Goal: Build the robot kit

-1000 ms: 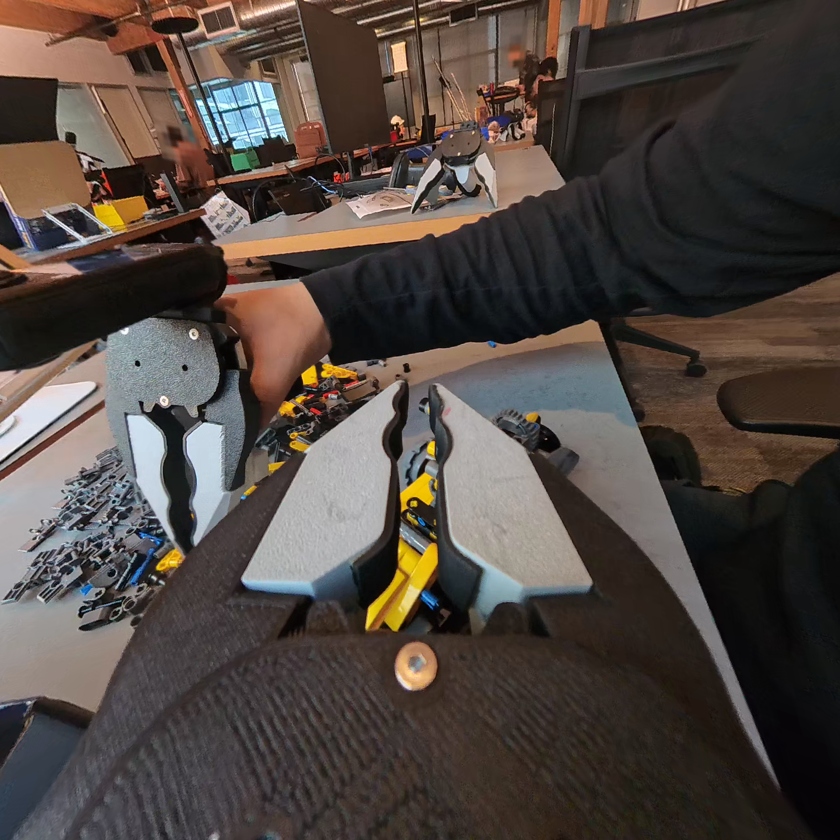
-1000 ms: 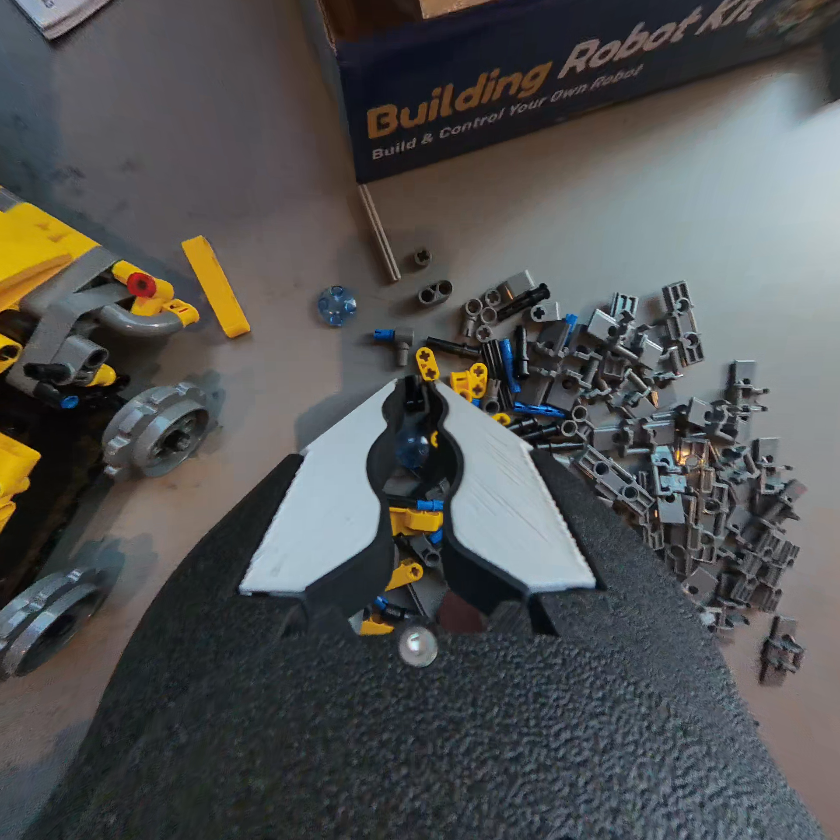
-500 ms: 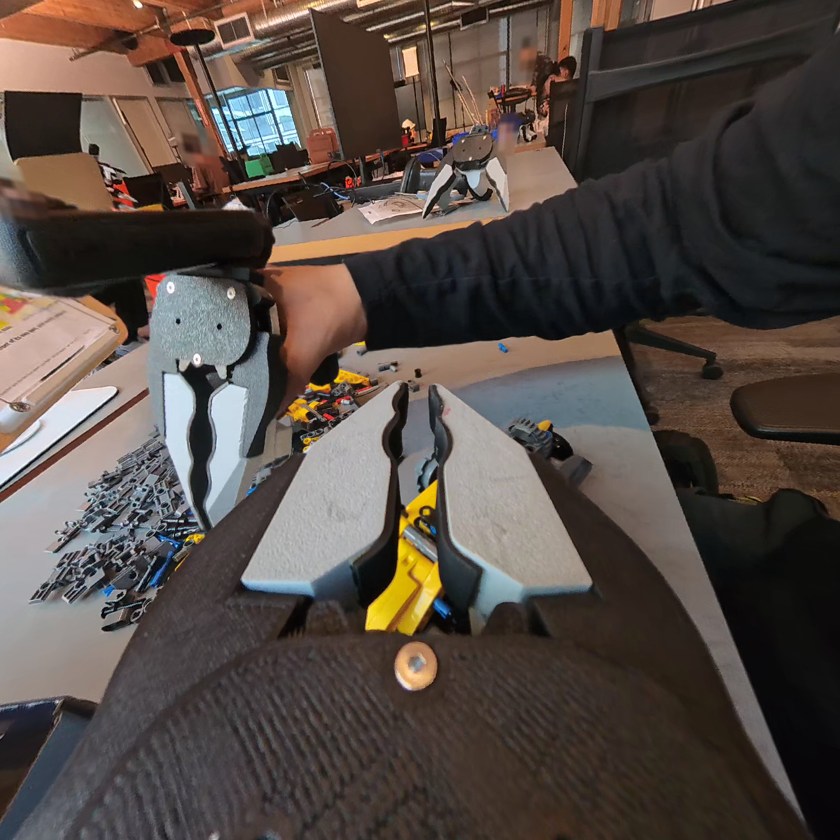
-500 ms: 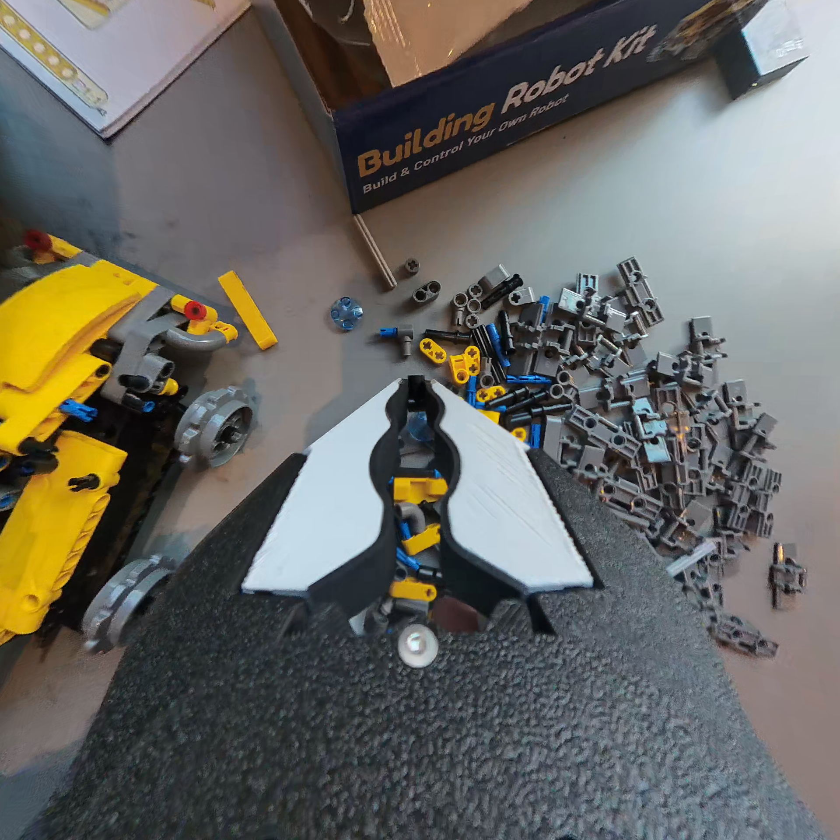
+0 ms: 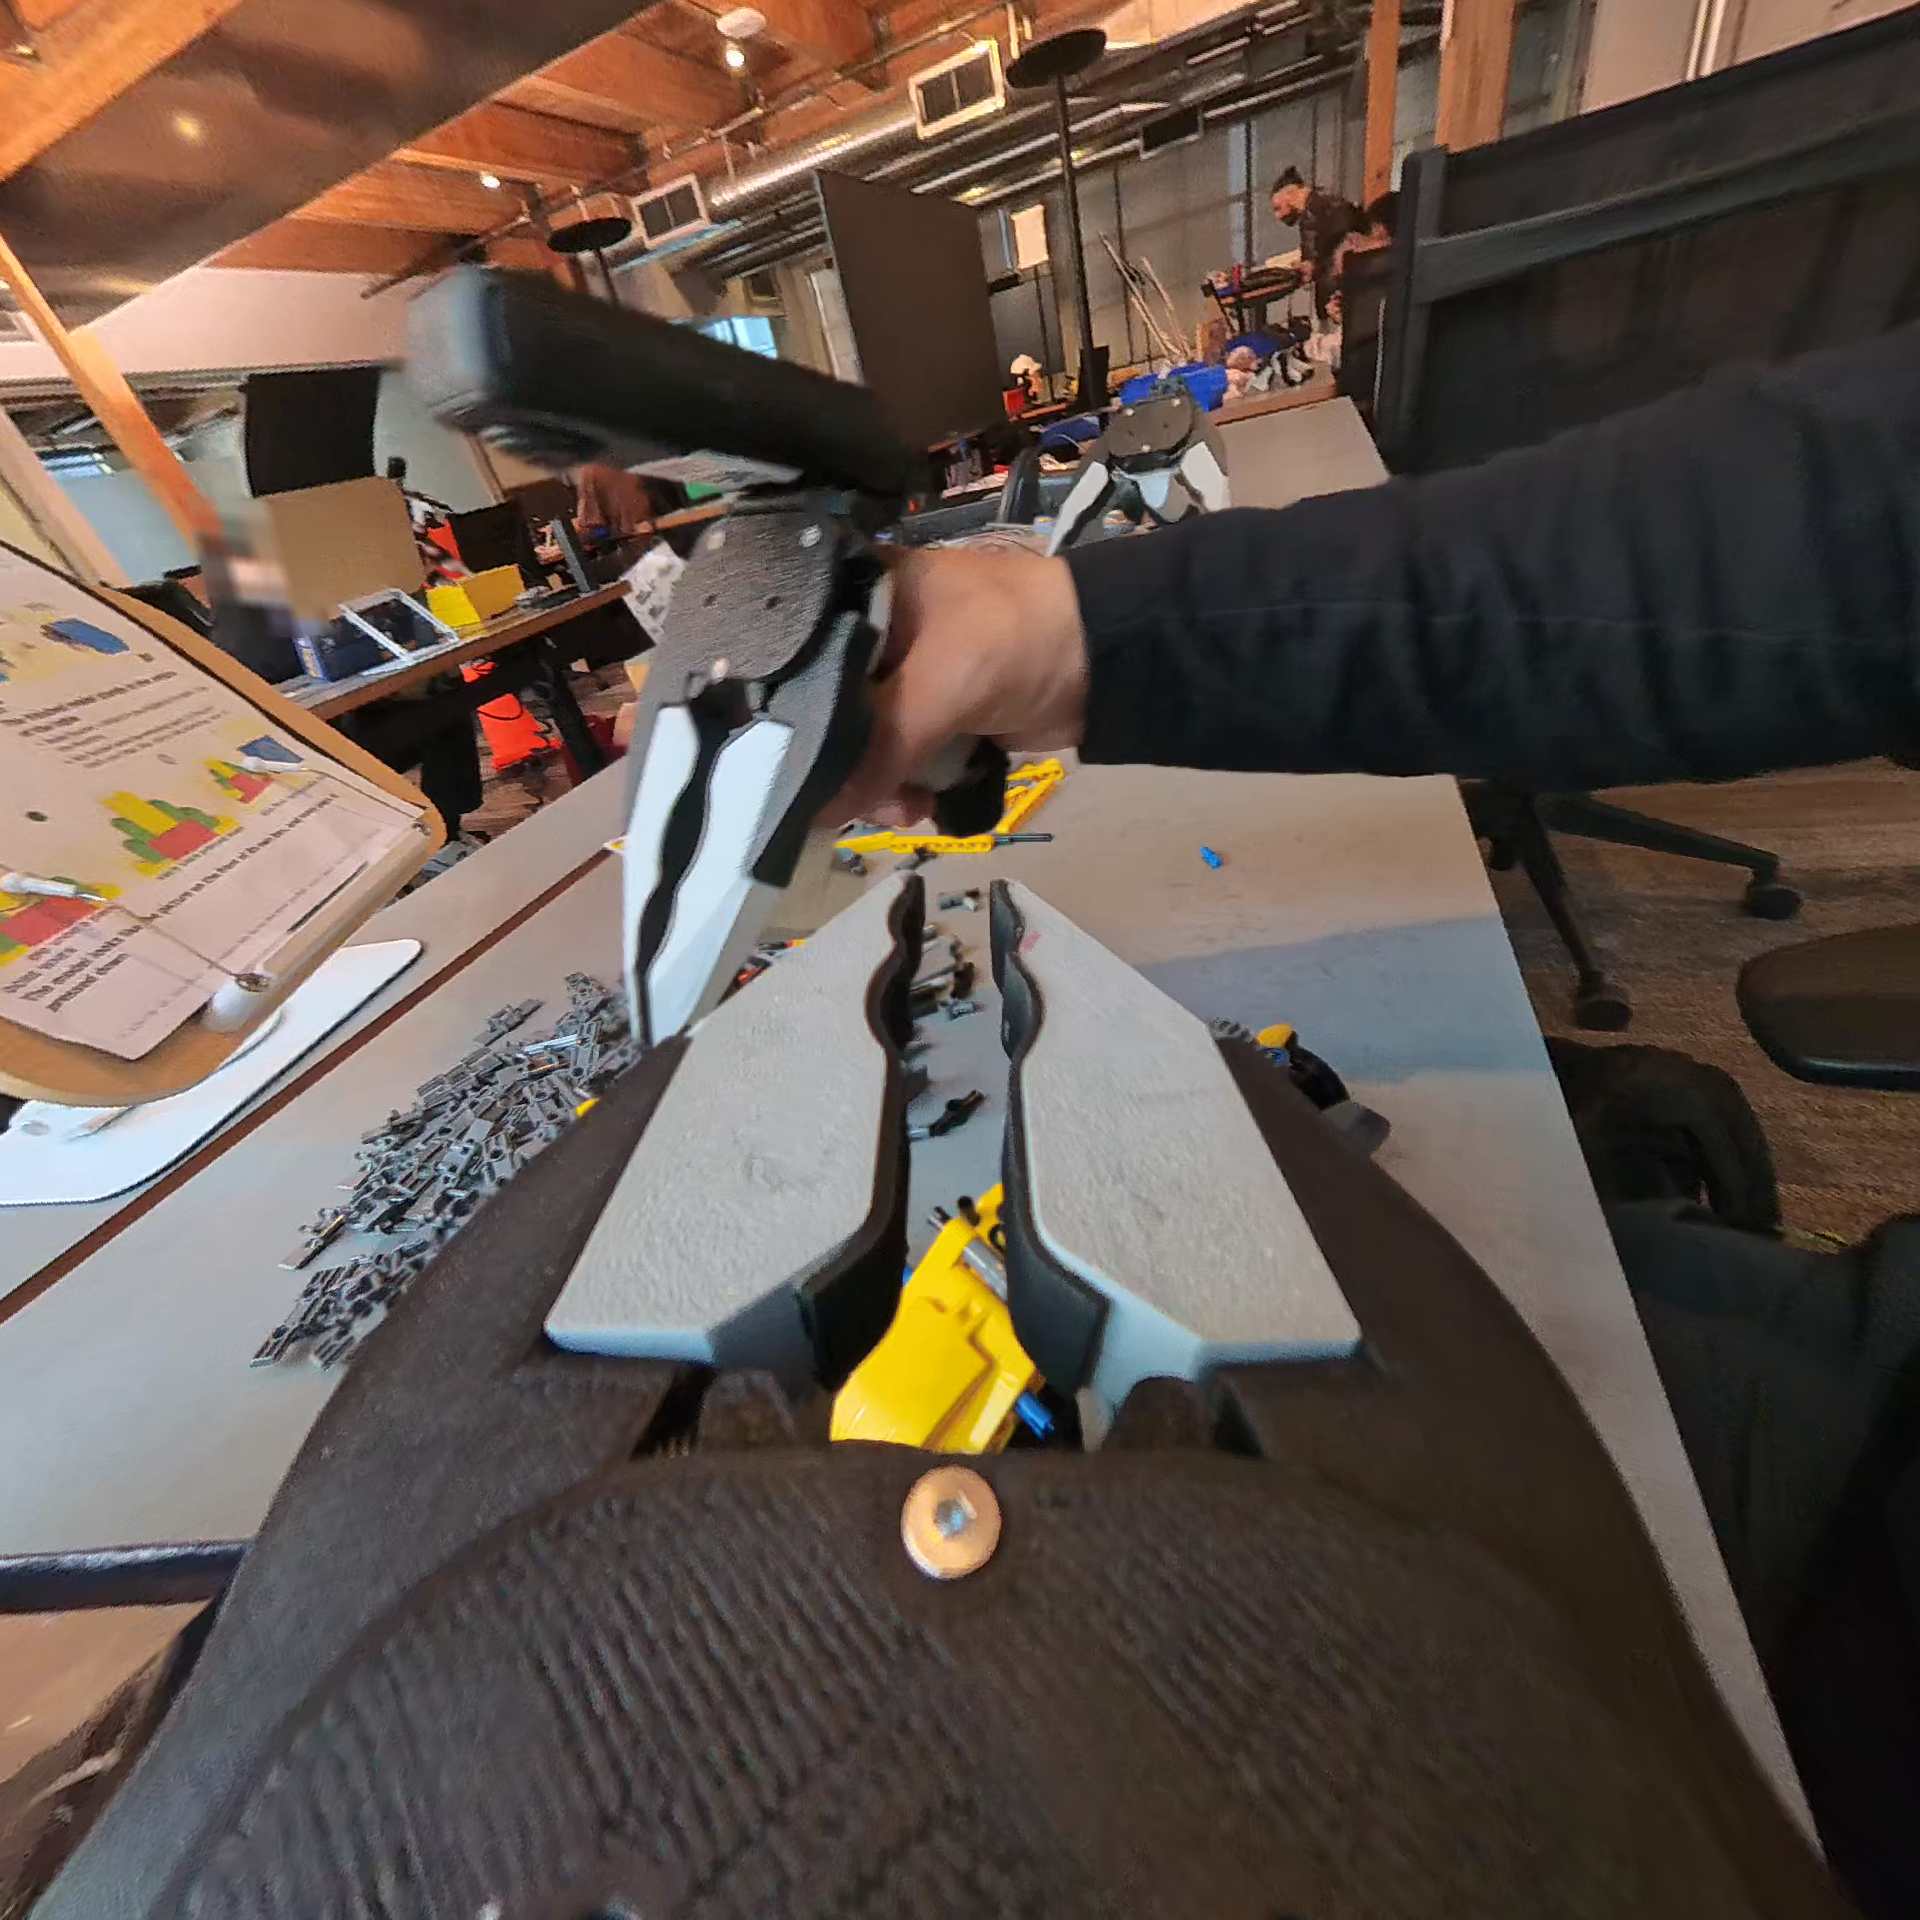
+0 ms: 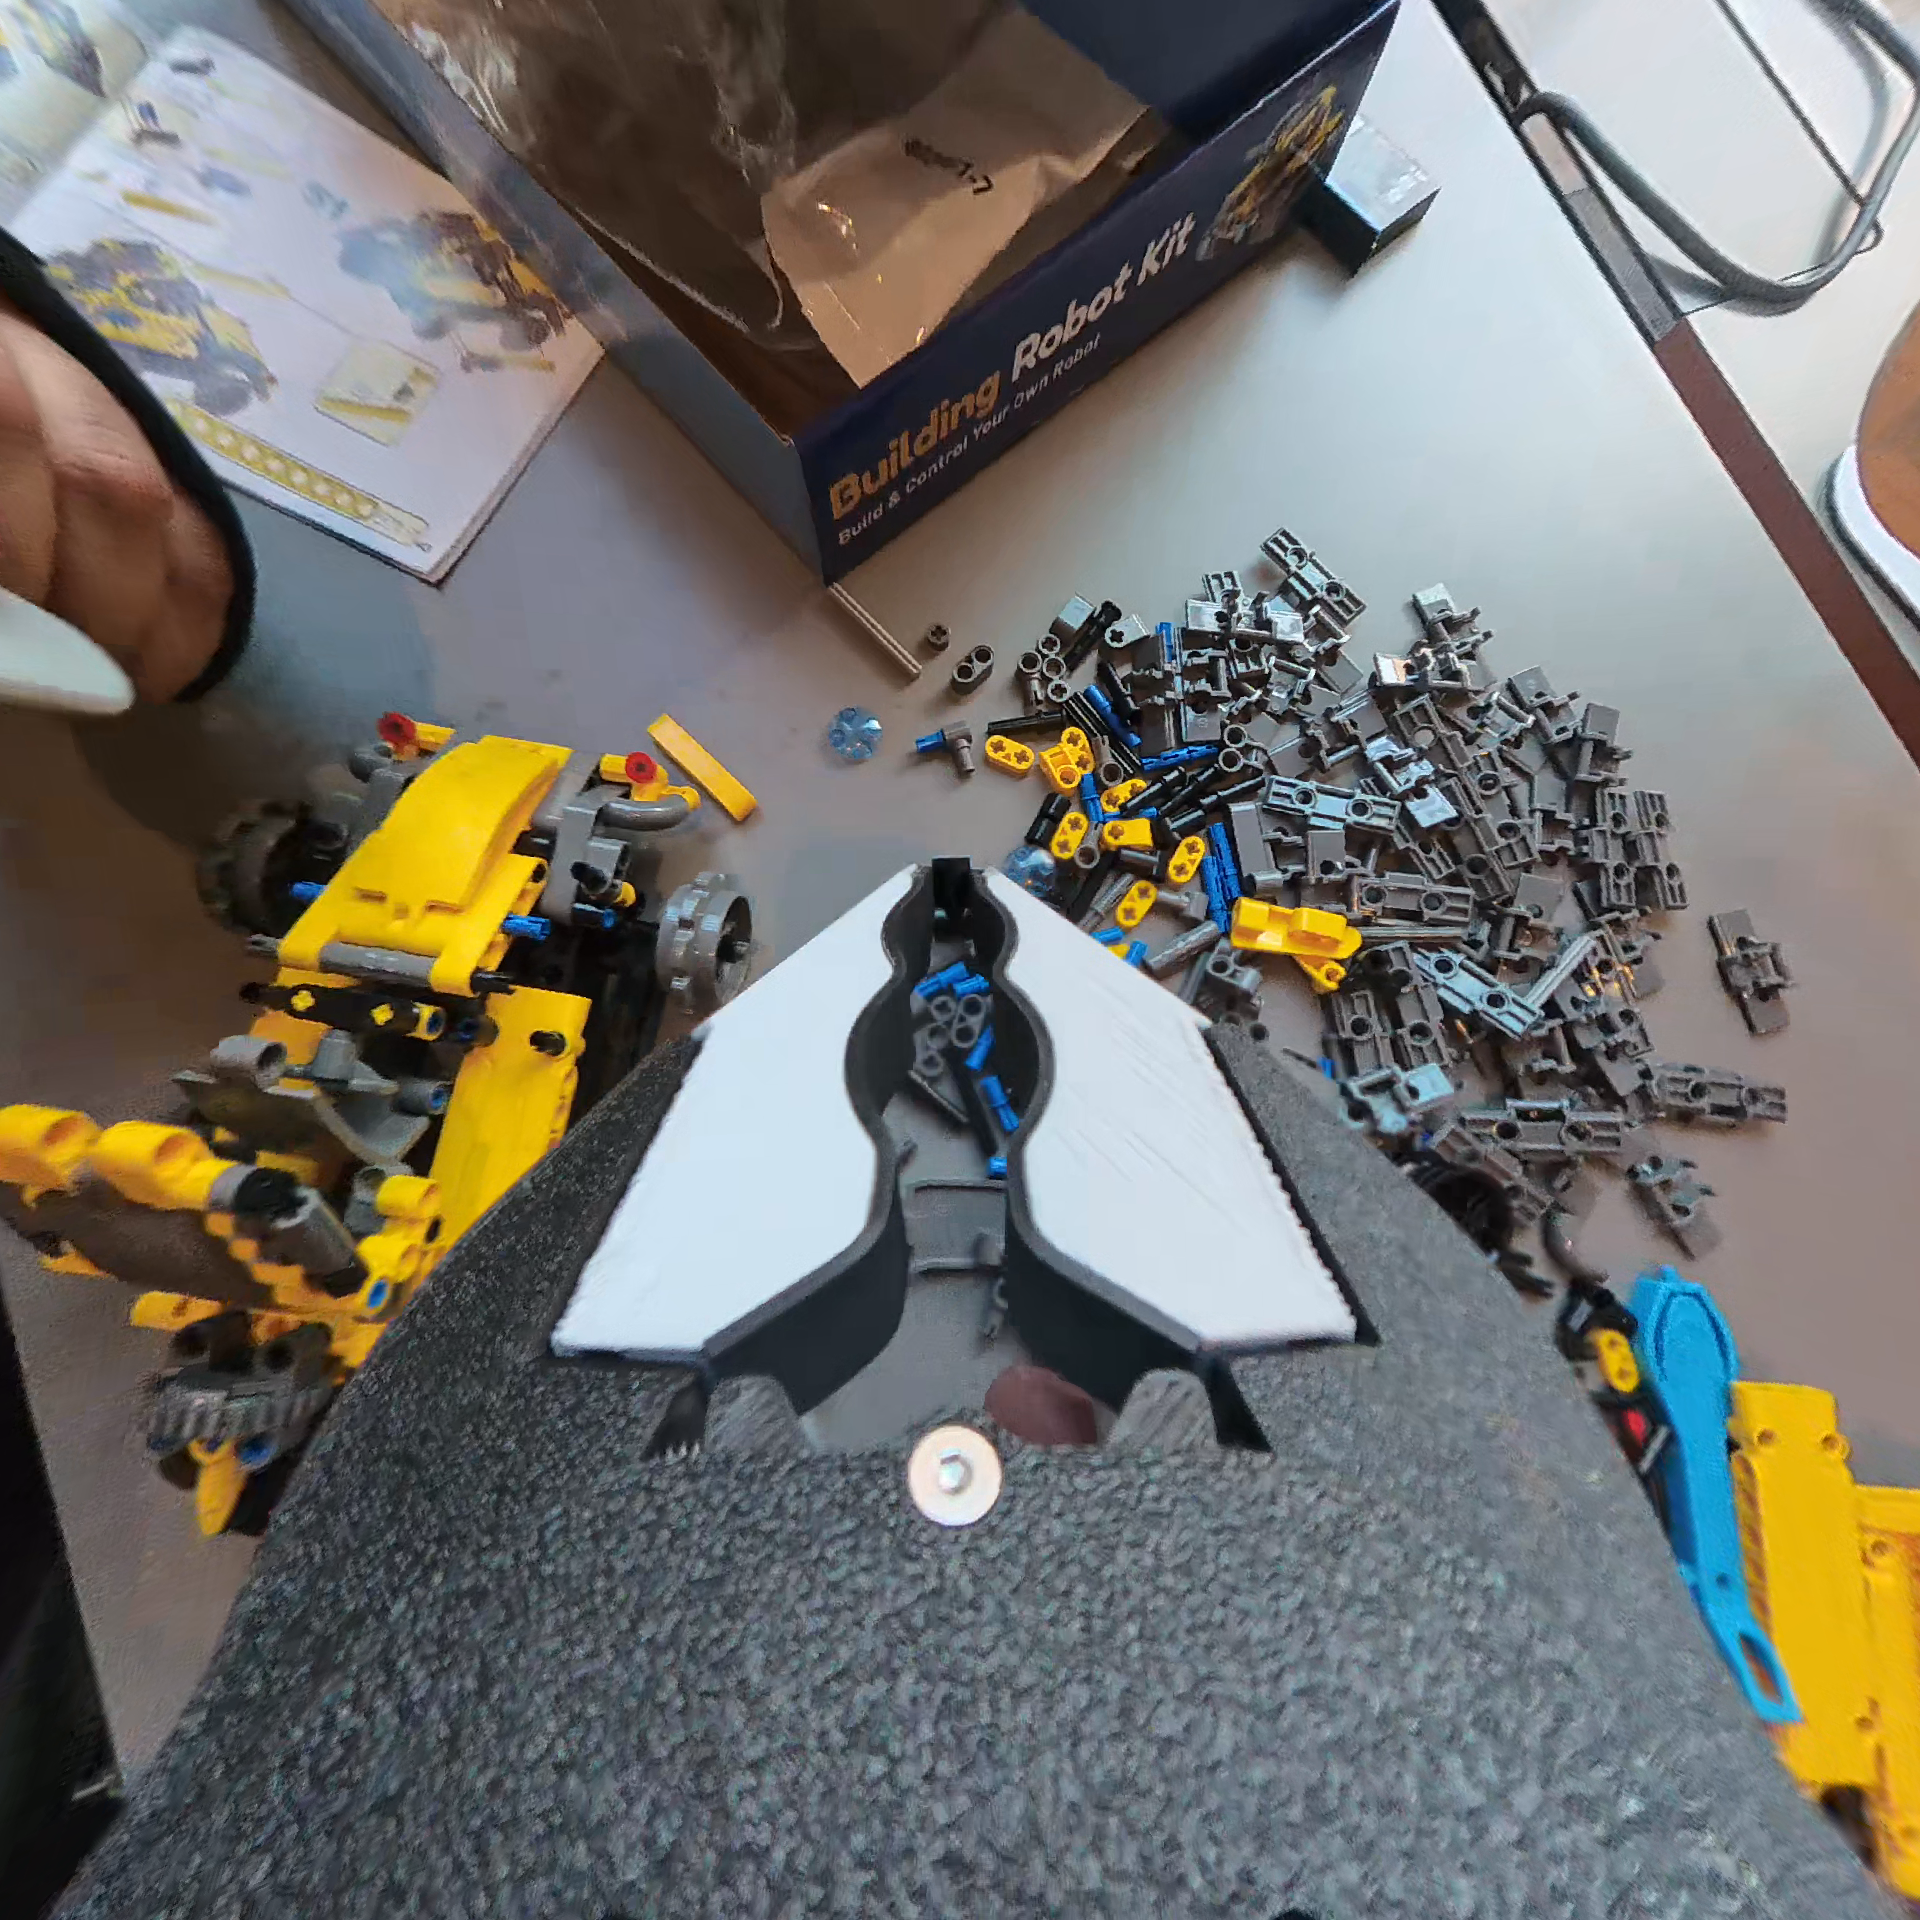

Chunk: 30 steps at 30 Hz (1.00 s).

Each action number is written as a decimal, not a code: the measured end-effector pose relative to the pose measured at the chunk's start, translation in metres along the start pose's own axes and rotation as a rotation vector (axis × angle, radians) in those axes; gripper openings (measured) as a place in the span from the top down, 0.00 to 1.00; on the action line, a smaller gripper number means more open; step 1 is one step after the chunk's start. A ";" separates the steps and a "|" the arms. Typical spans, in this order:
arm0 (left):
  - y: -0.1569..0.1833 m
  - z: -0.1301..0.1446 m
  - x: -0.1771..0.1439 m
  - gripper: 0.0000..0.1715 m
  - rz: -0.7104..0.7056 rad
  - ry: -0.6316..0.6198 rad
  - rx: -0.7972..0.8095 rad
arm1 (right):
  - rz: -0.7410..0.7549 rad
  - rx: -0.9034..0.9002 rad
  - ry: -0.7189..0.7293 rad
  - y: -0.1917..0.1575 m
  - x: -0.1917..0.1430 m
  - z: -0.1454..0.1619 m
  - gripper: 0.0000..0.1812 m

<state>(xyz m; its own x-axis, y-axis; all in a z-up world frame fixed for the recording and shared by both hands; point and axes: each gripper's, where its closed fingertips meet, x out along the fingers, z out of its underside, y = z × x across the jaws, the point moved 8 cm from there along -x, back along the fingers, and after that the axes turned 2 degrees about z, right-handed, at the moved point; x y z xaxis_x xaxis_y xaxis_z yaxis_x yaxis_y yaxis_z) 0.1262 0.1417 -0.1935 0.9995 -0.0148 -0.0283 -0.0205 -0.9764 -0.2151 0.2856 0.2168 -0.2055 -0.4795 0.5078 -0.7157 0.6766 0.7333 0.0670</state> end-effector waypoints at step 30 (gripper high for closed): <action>-0.017 0.012 0.005 0.89 -0.077 -0.110 -0.117 | 0.023 0.231 0.246 -0.034 -0.051 0.023 0.97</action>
<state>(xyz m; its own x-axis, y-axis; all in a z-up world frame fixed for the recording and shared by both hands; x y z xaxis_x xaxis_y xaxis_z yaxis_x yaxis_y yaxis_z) 0.1313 0.1608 -0.2015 0.9892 0.0780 -0.1244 0.0650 -0.9923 -0.1055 0.3000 0.1552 -0.1871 -0.5644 0.6375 -0.5244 0.7838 0.6131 -0.0982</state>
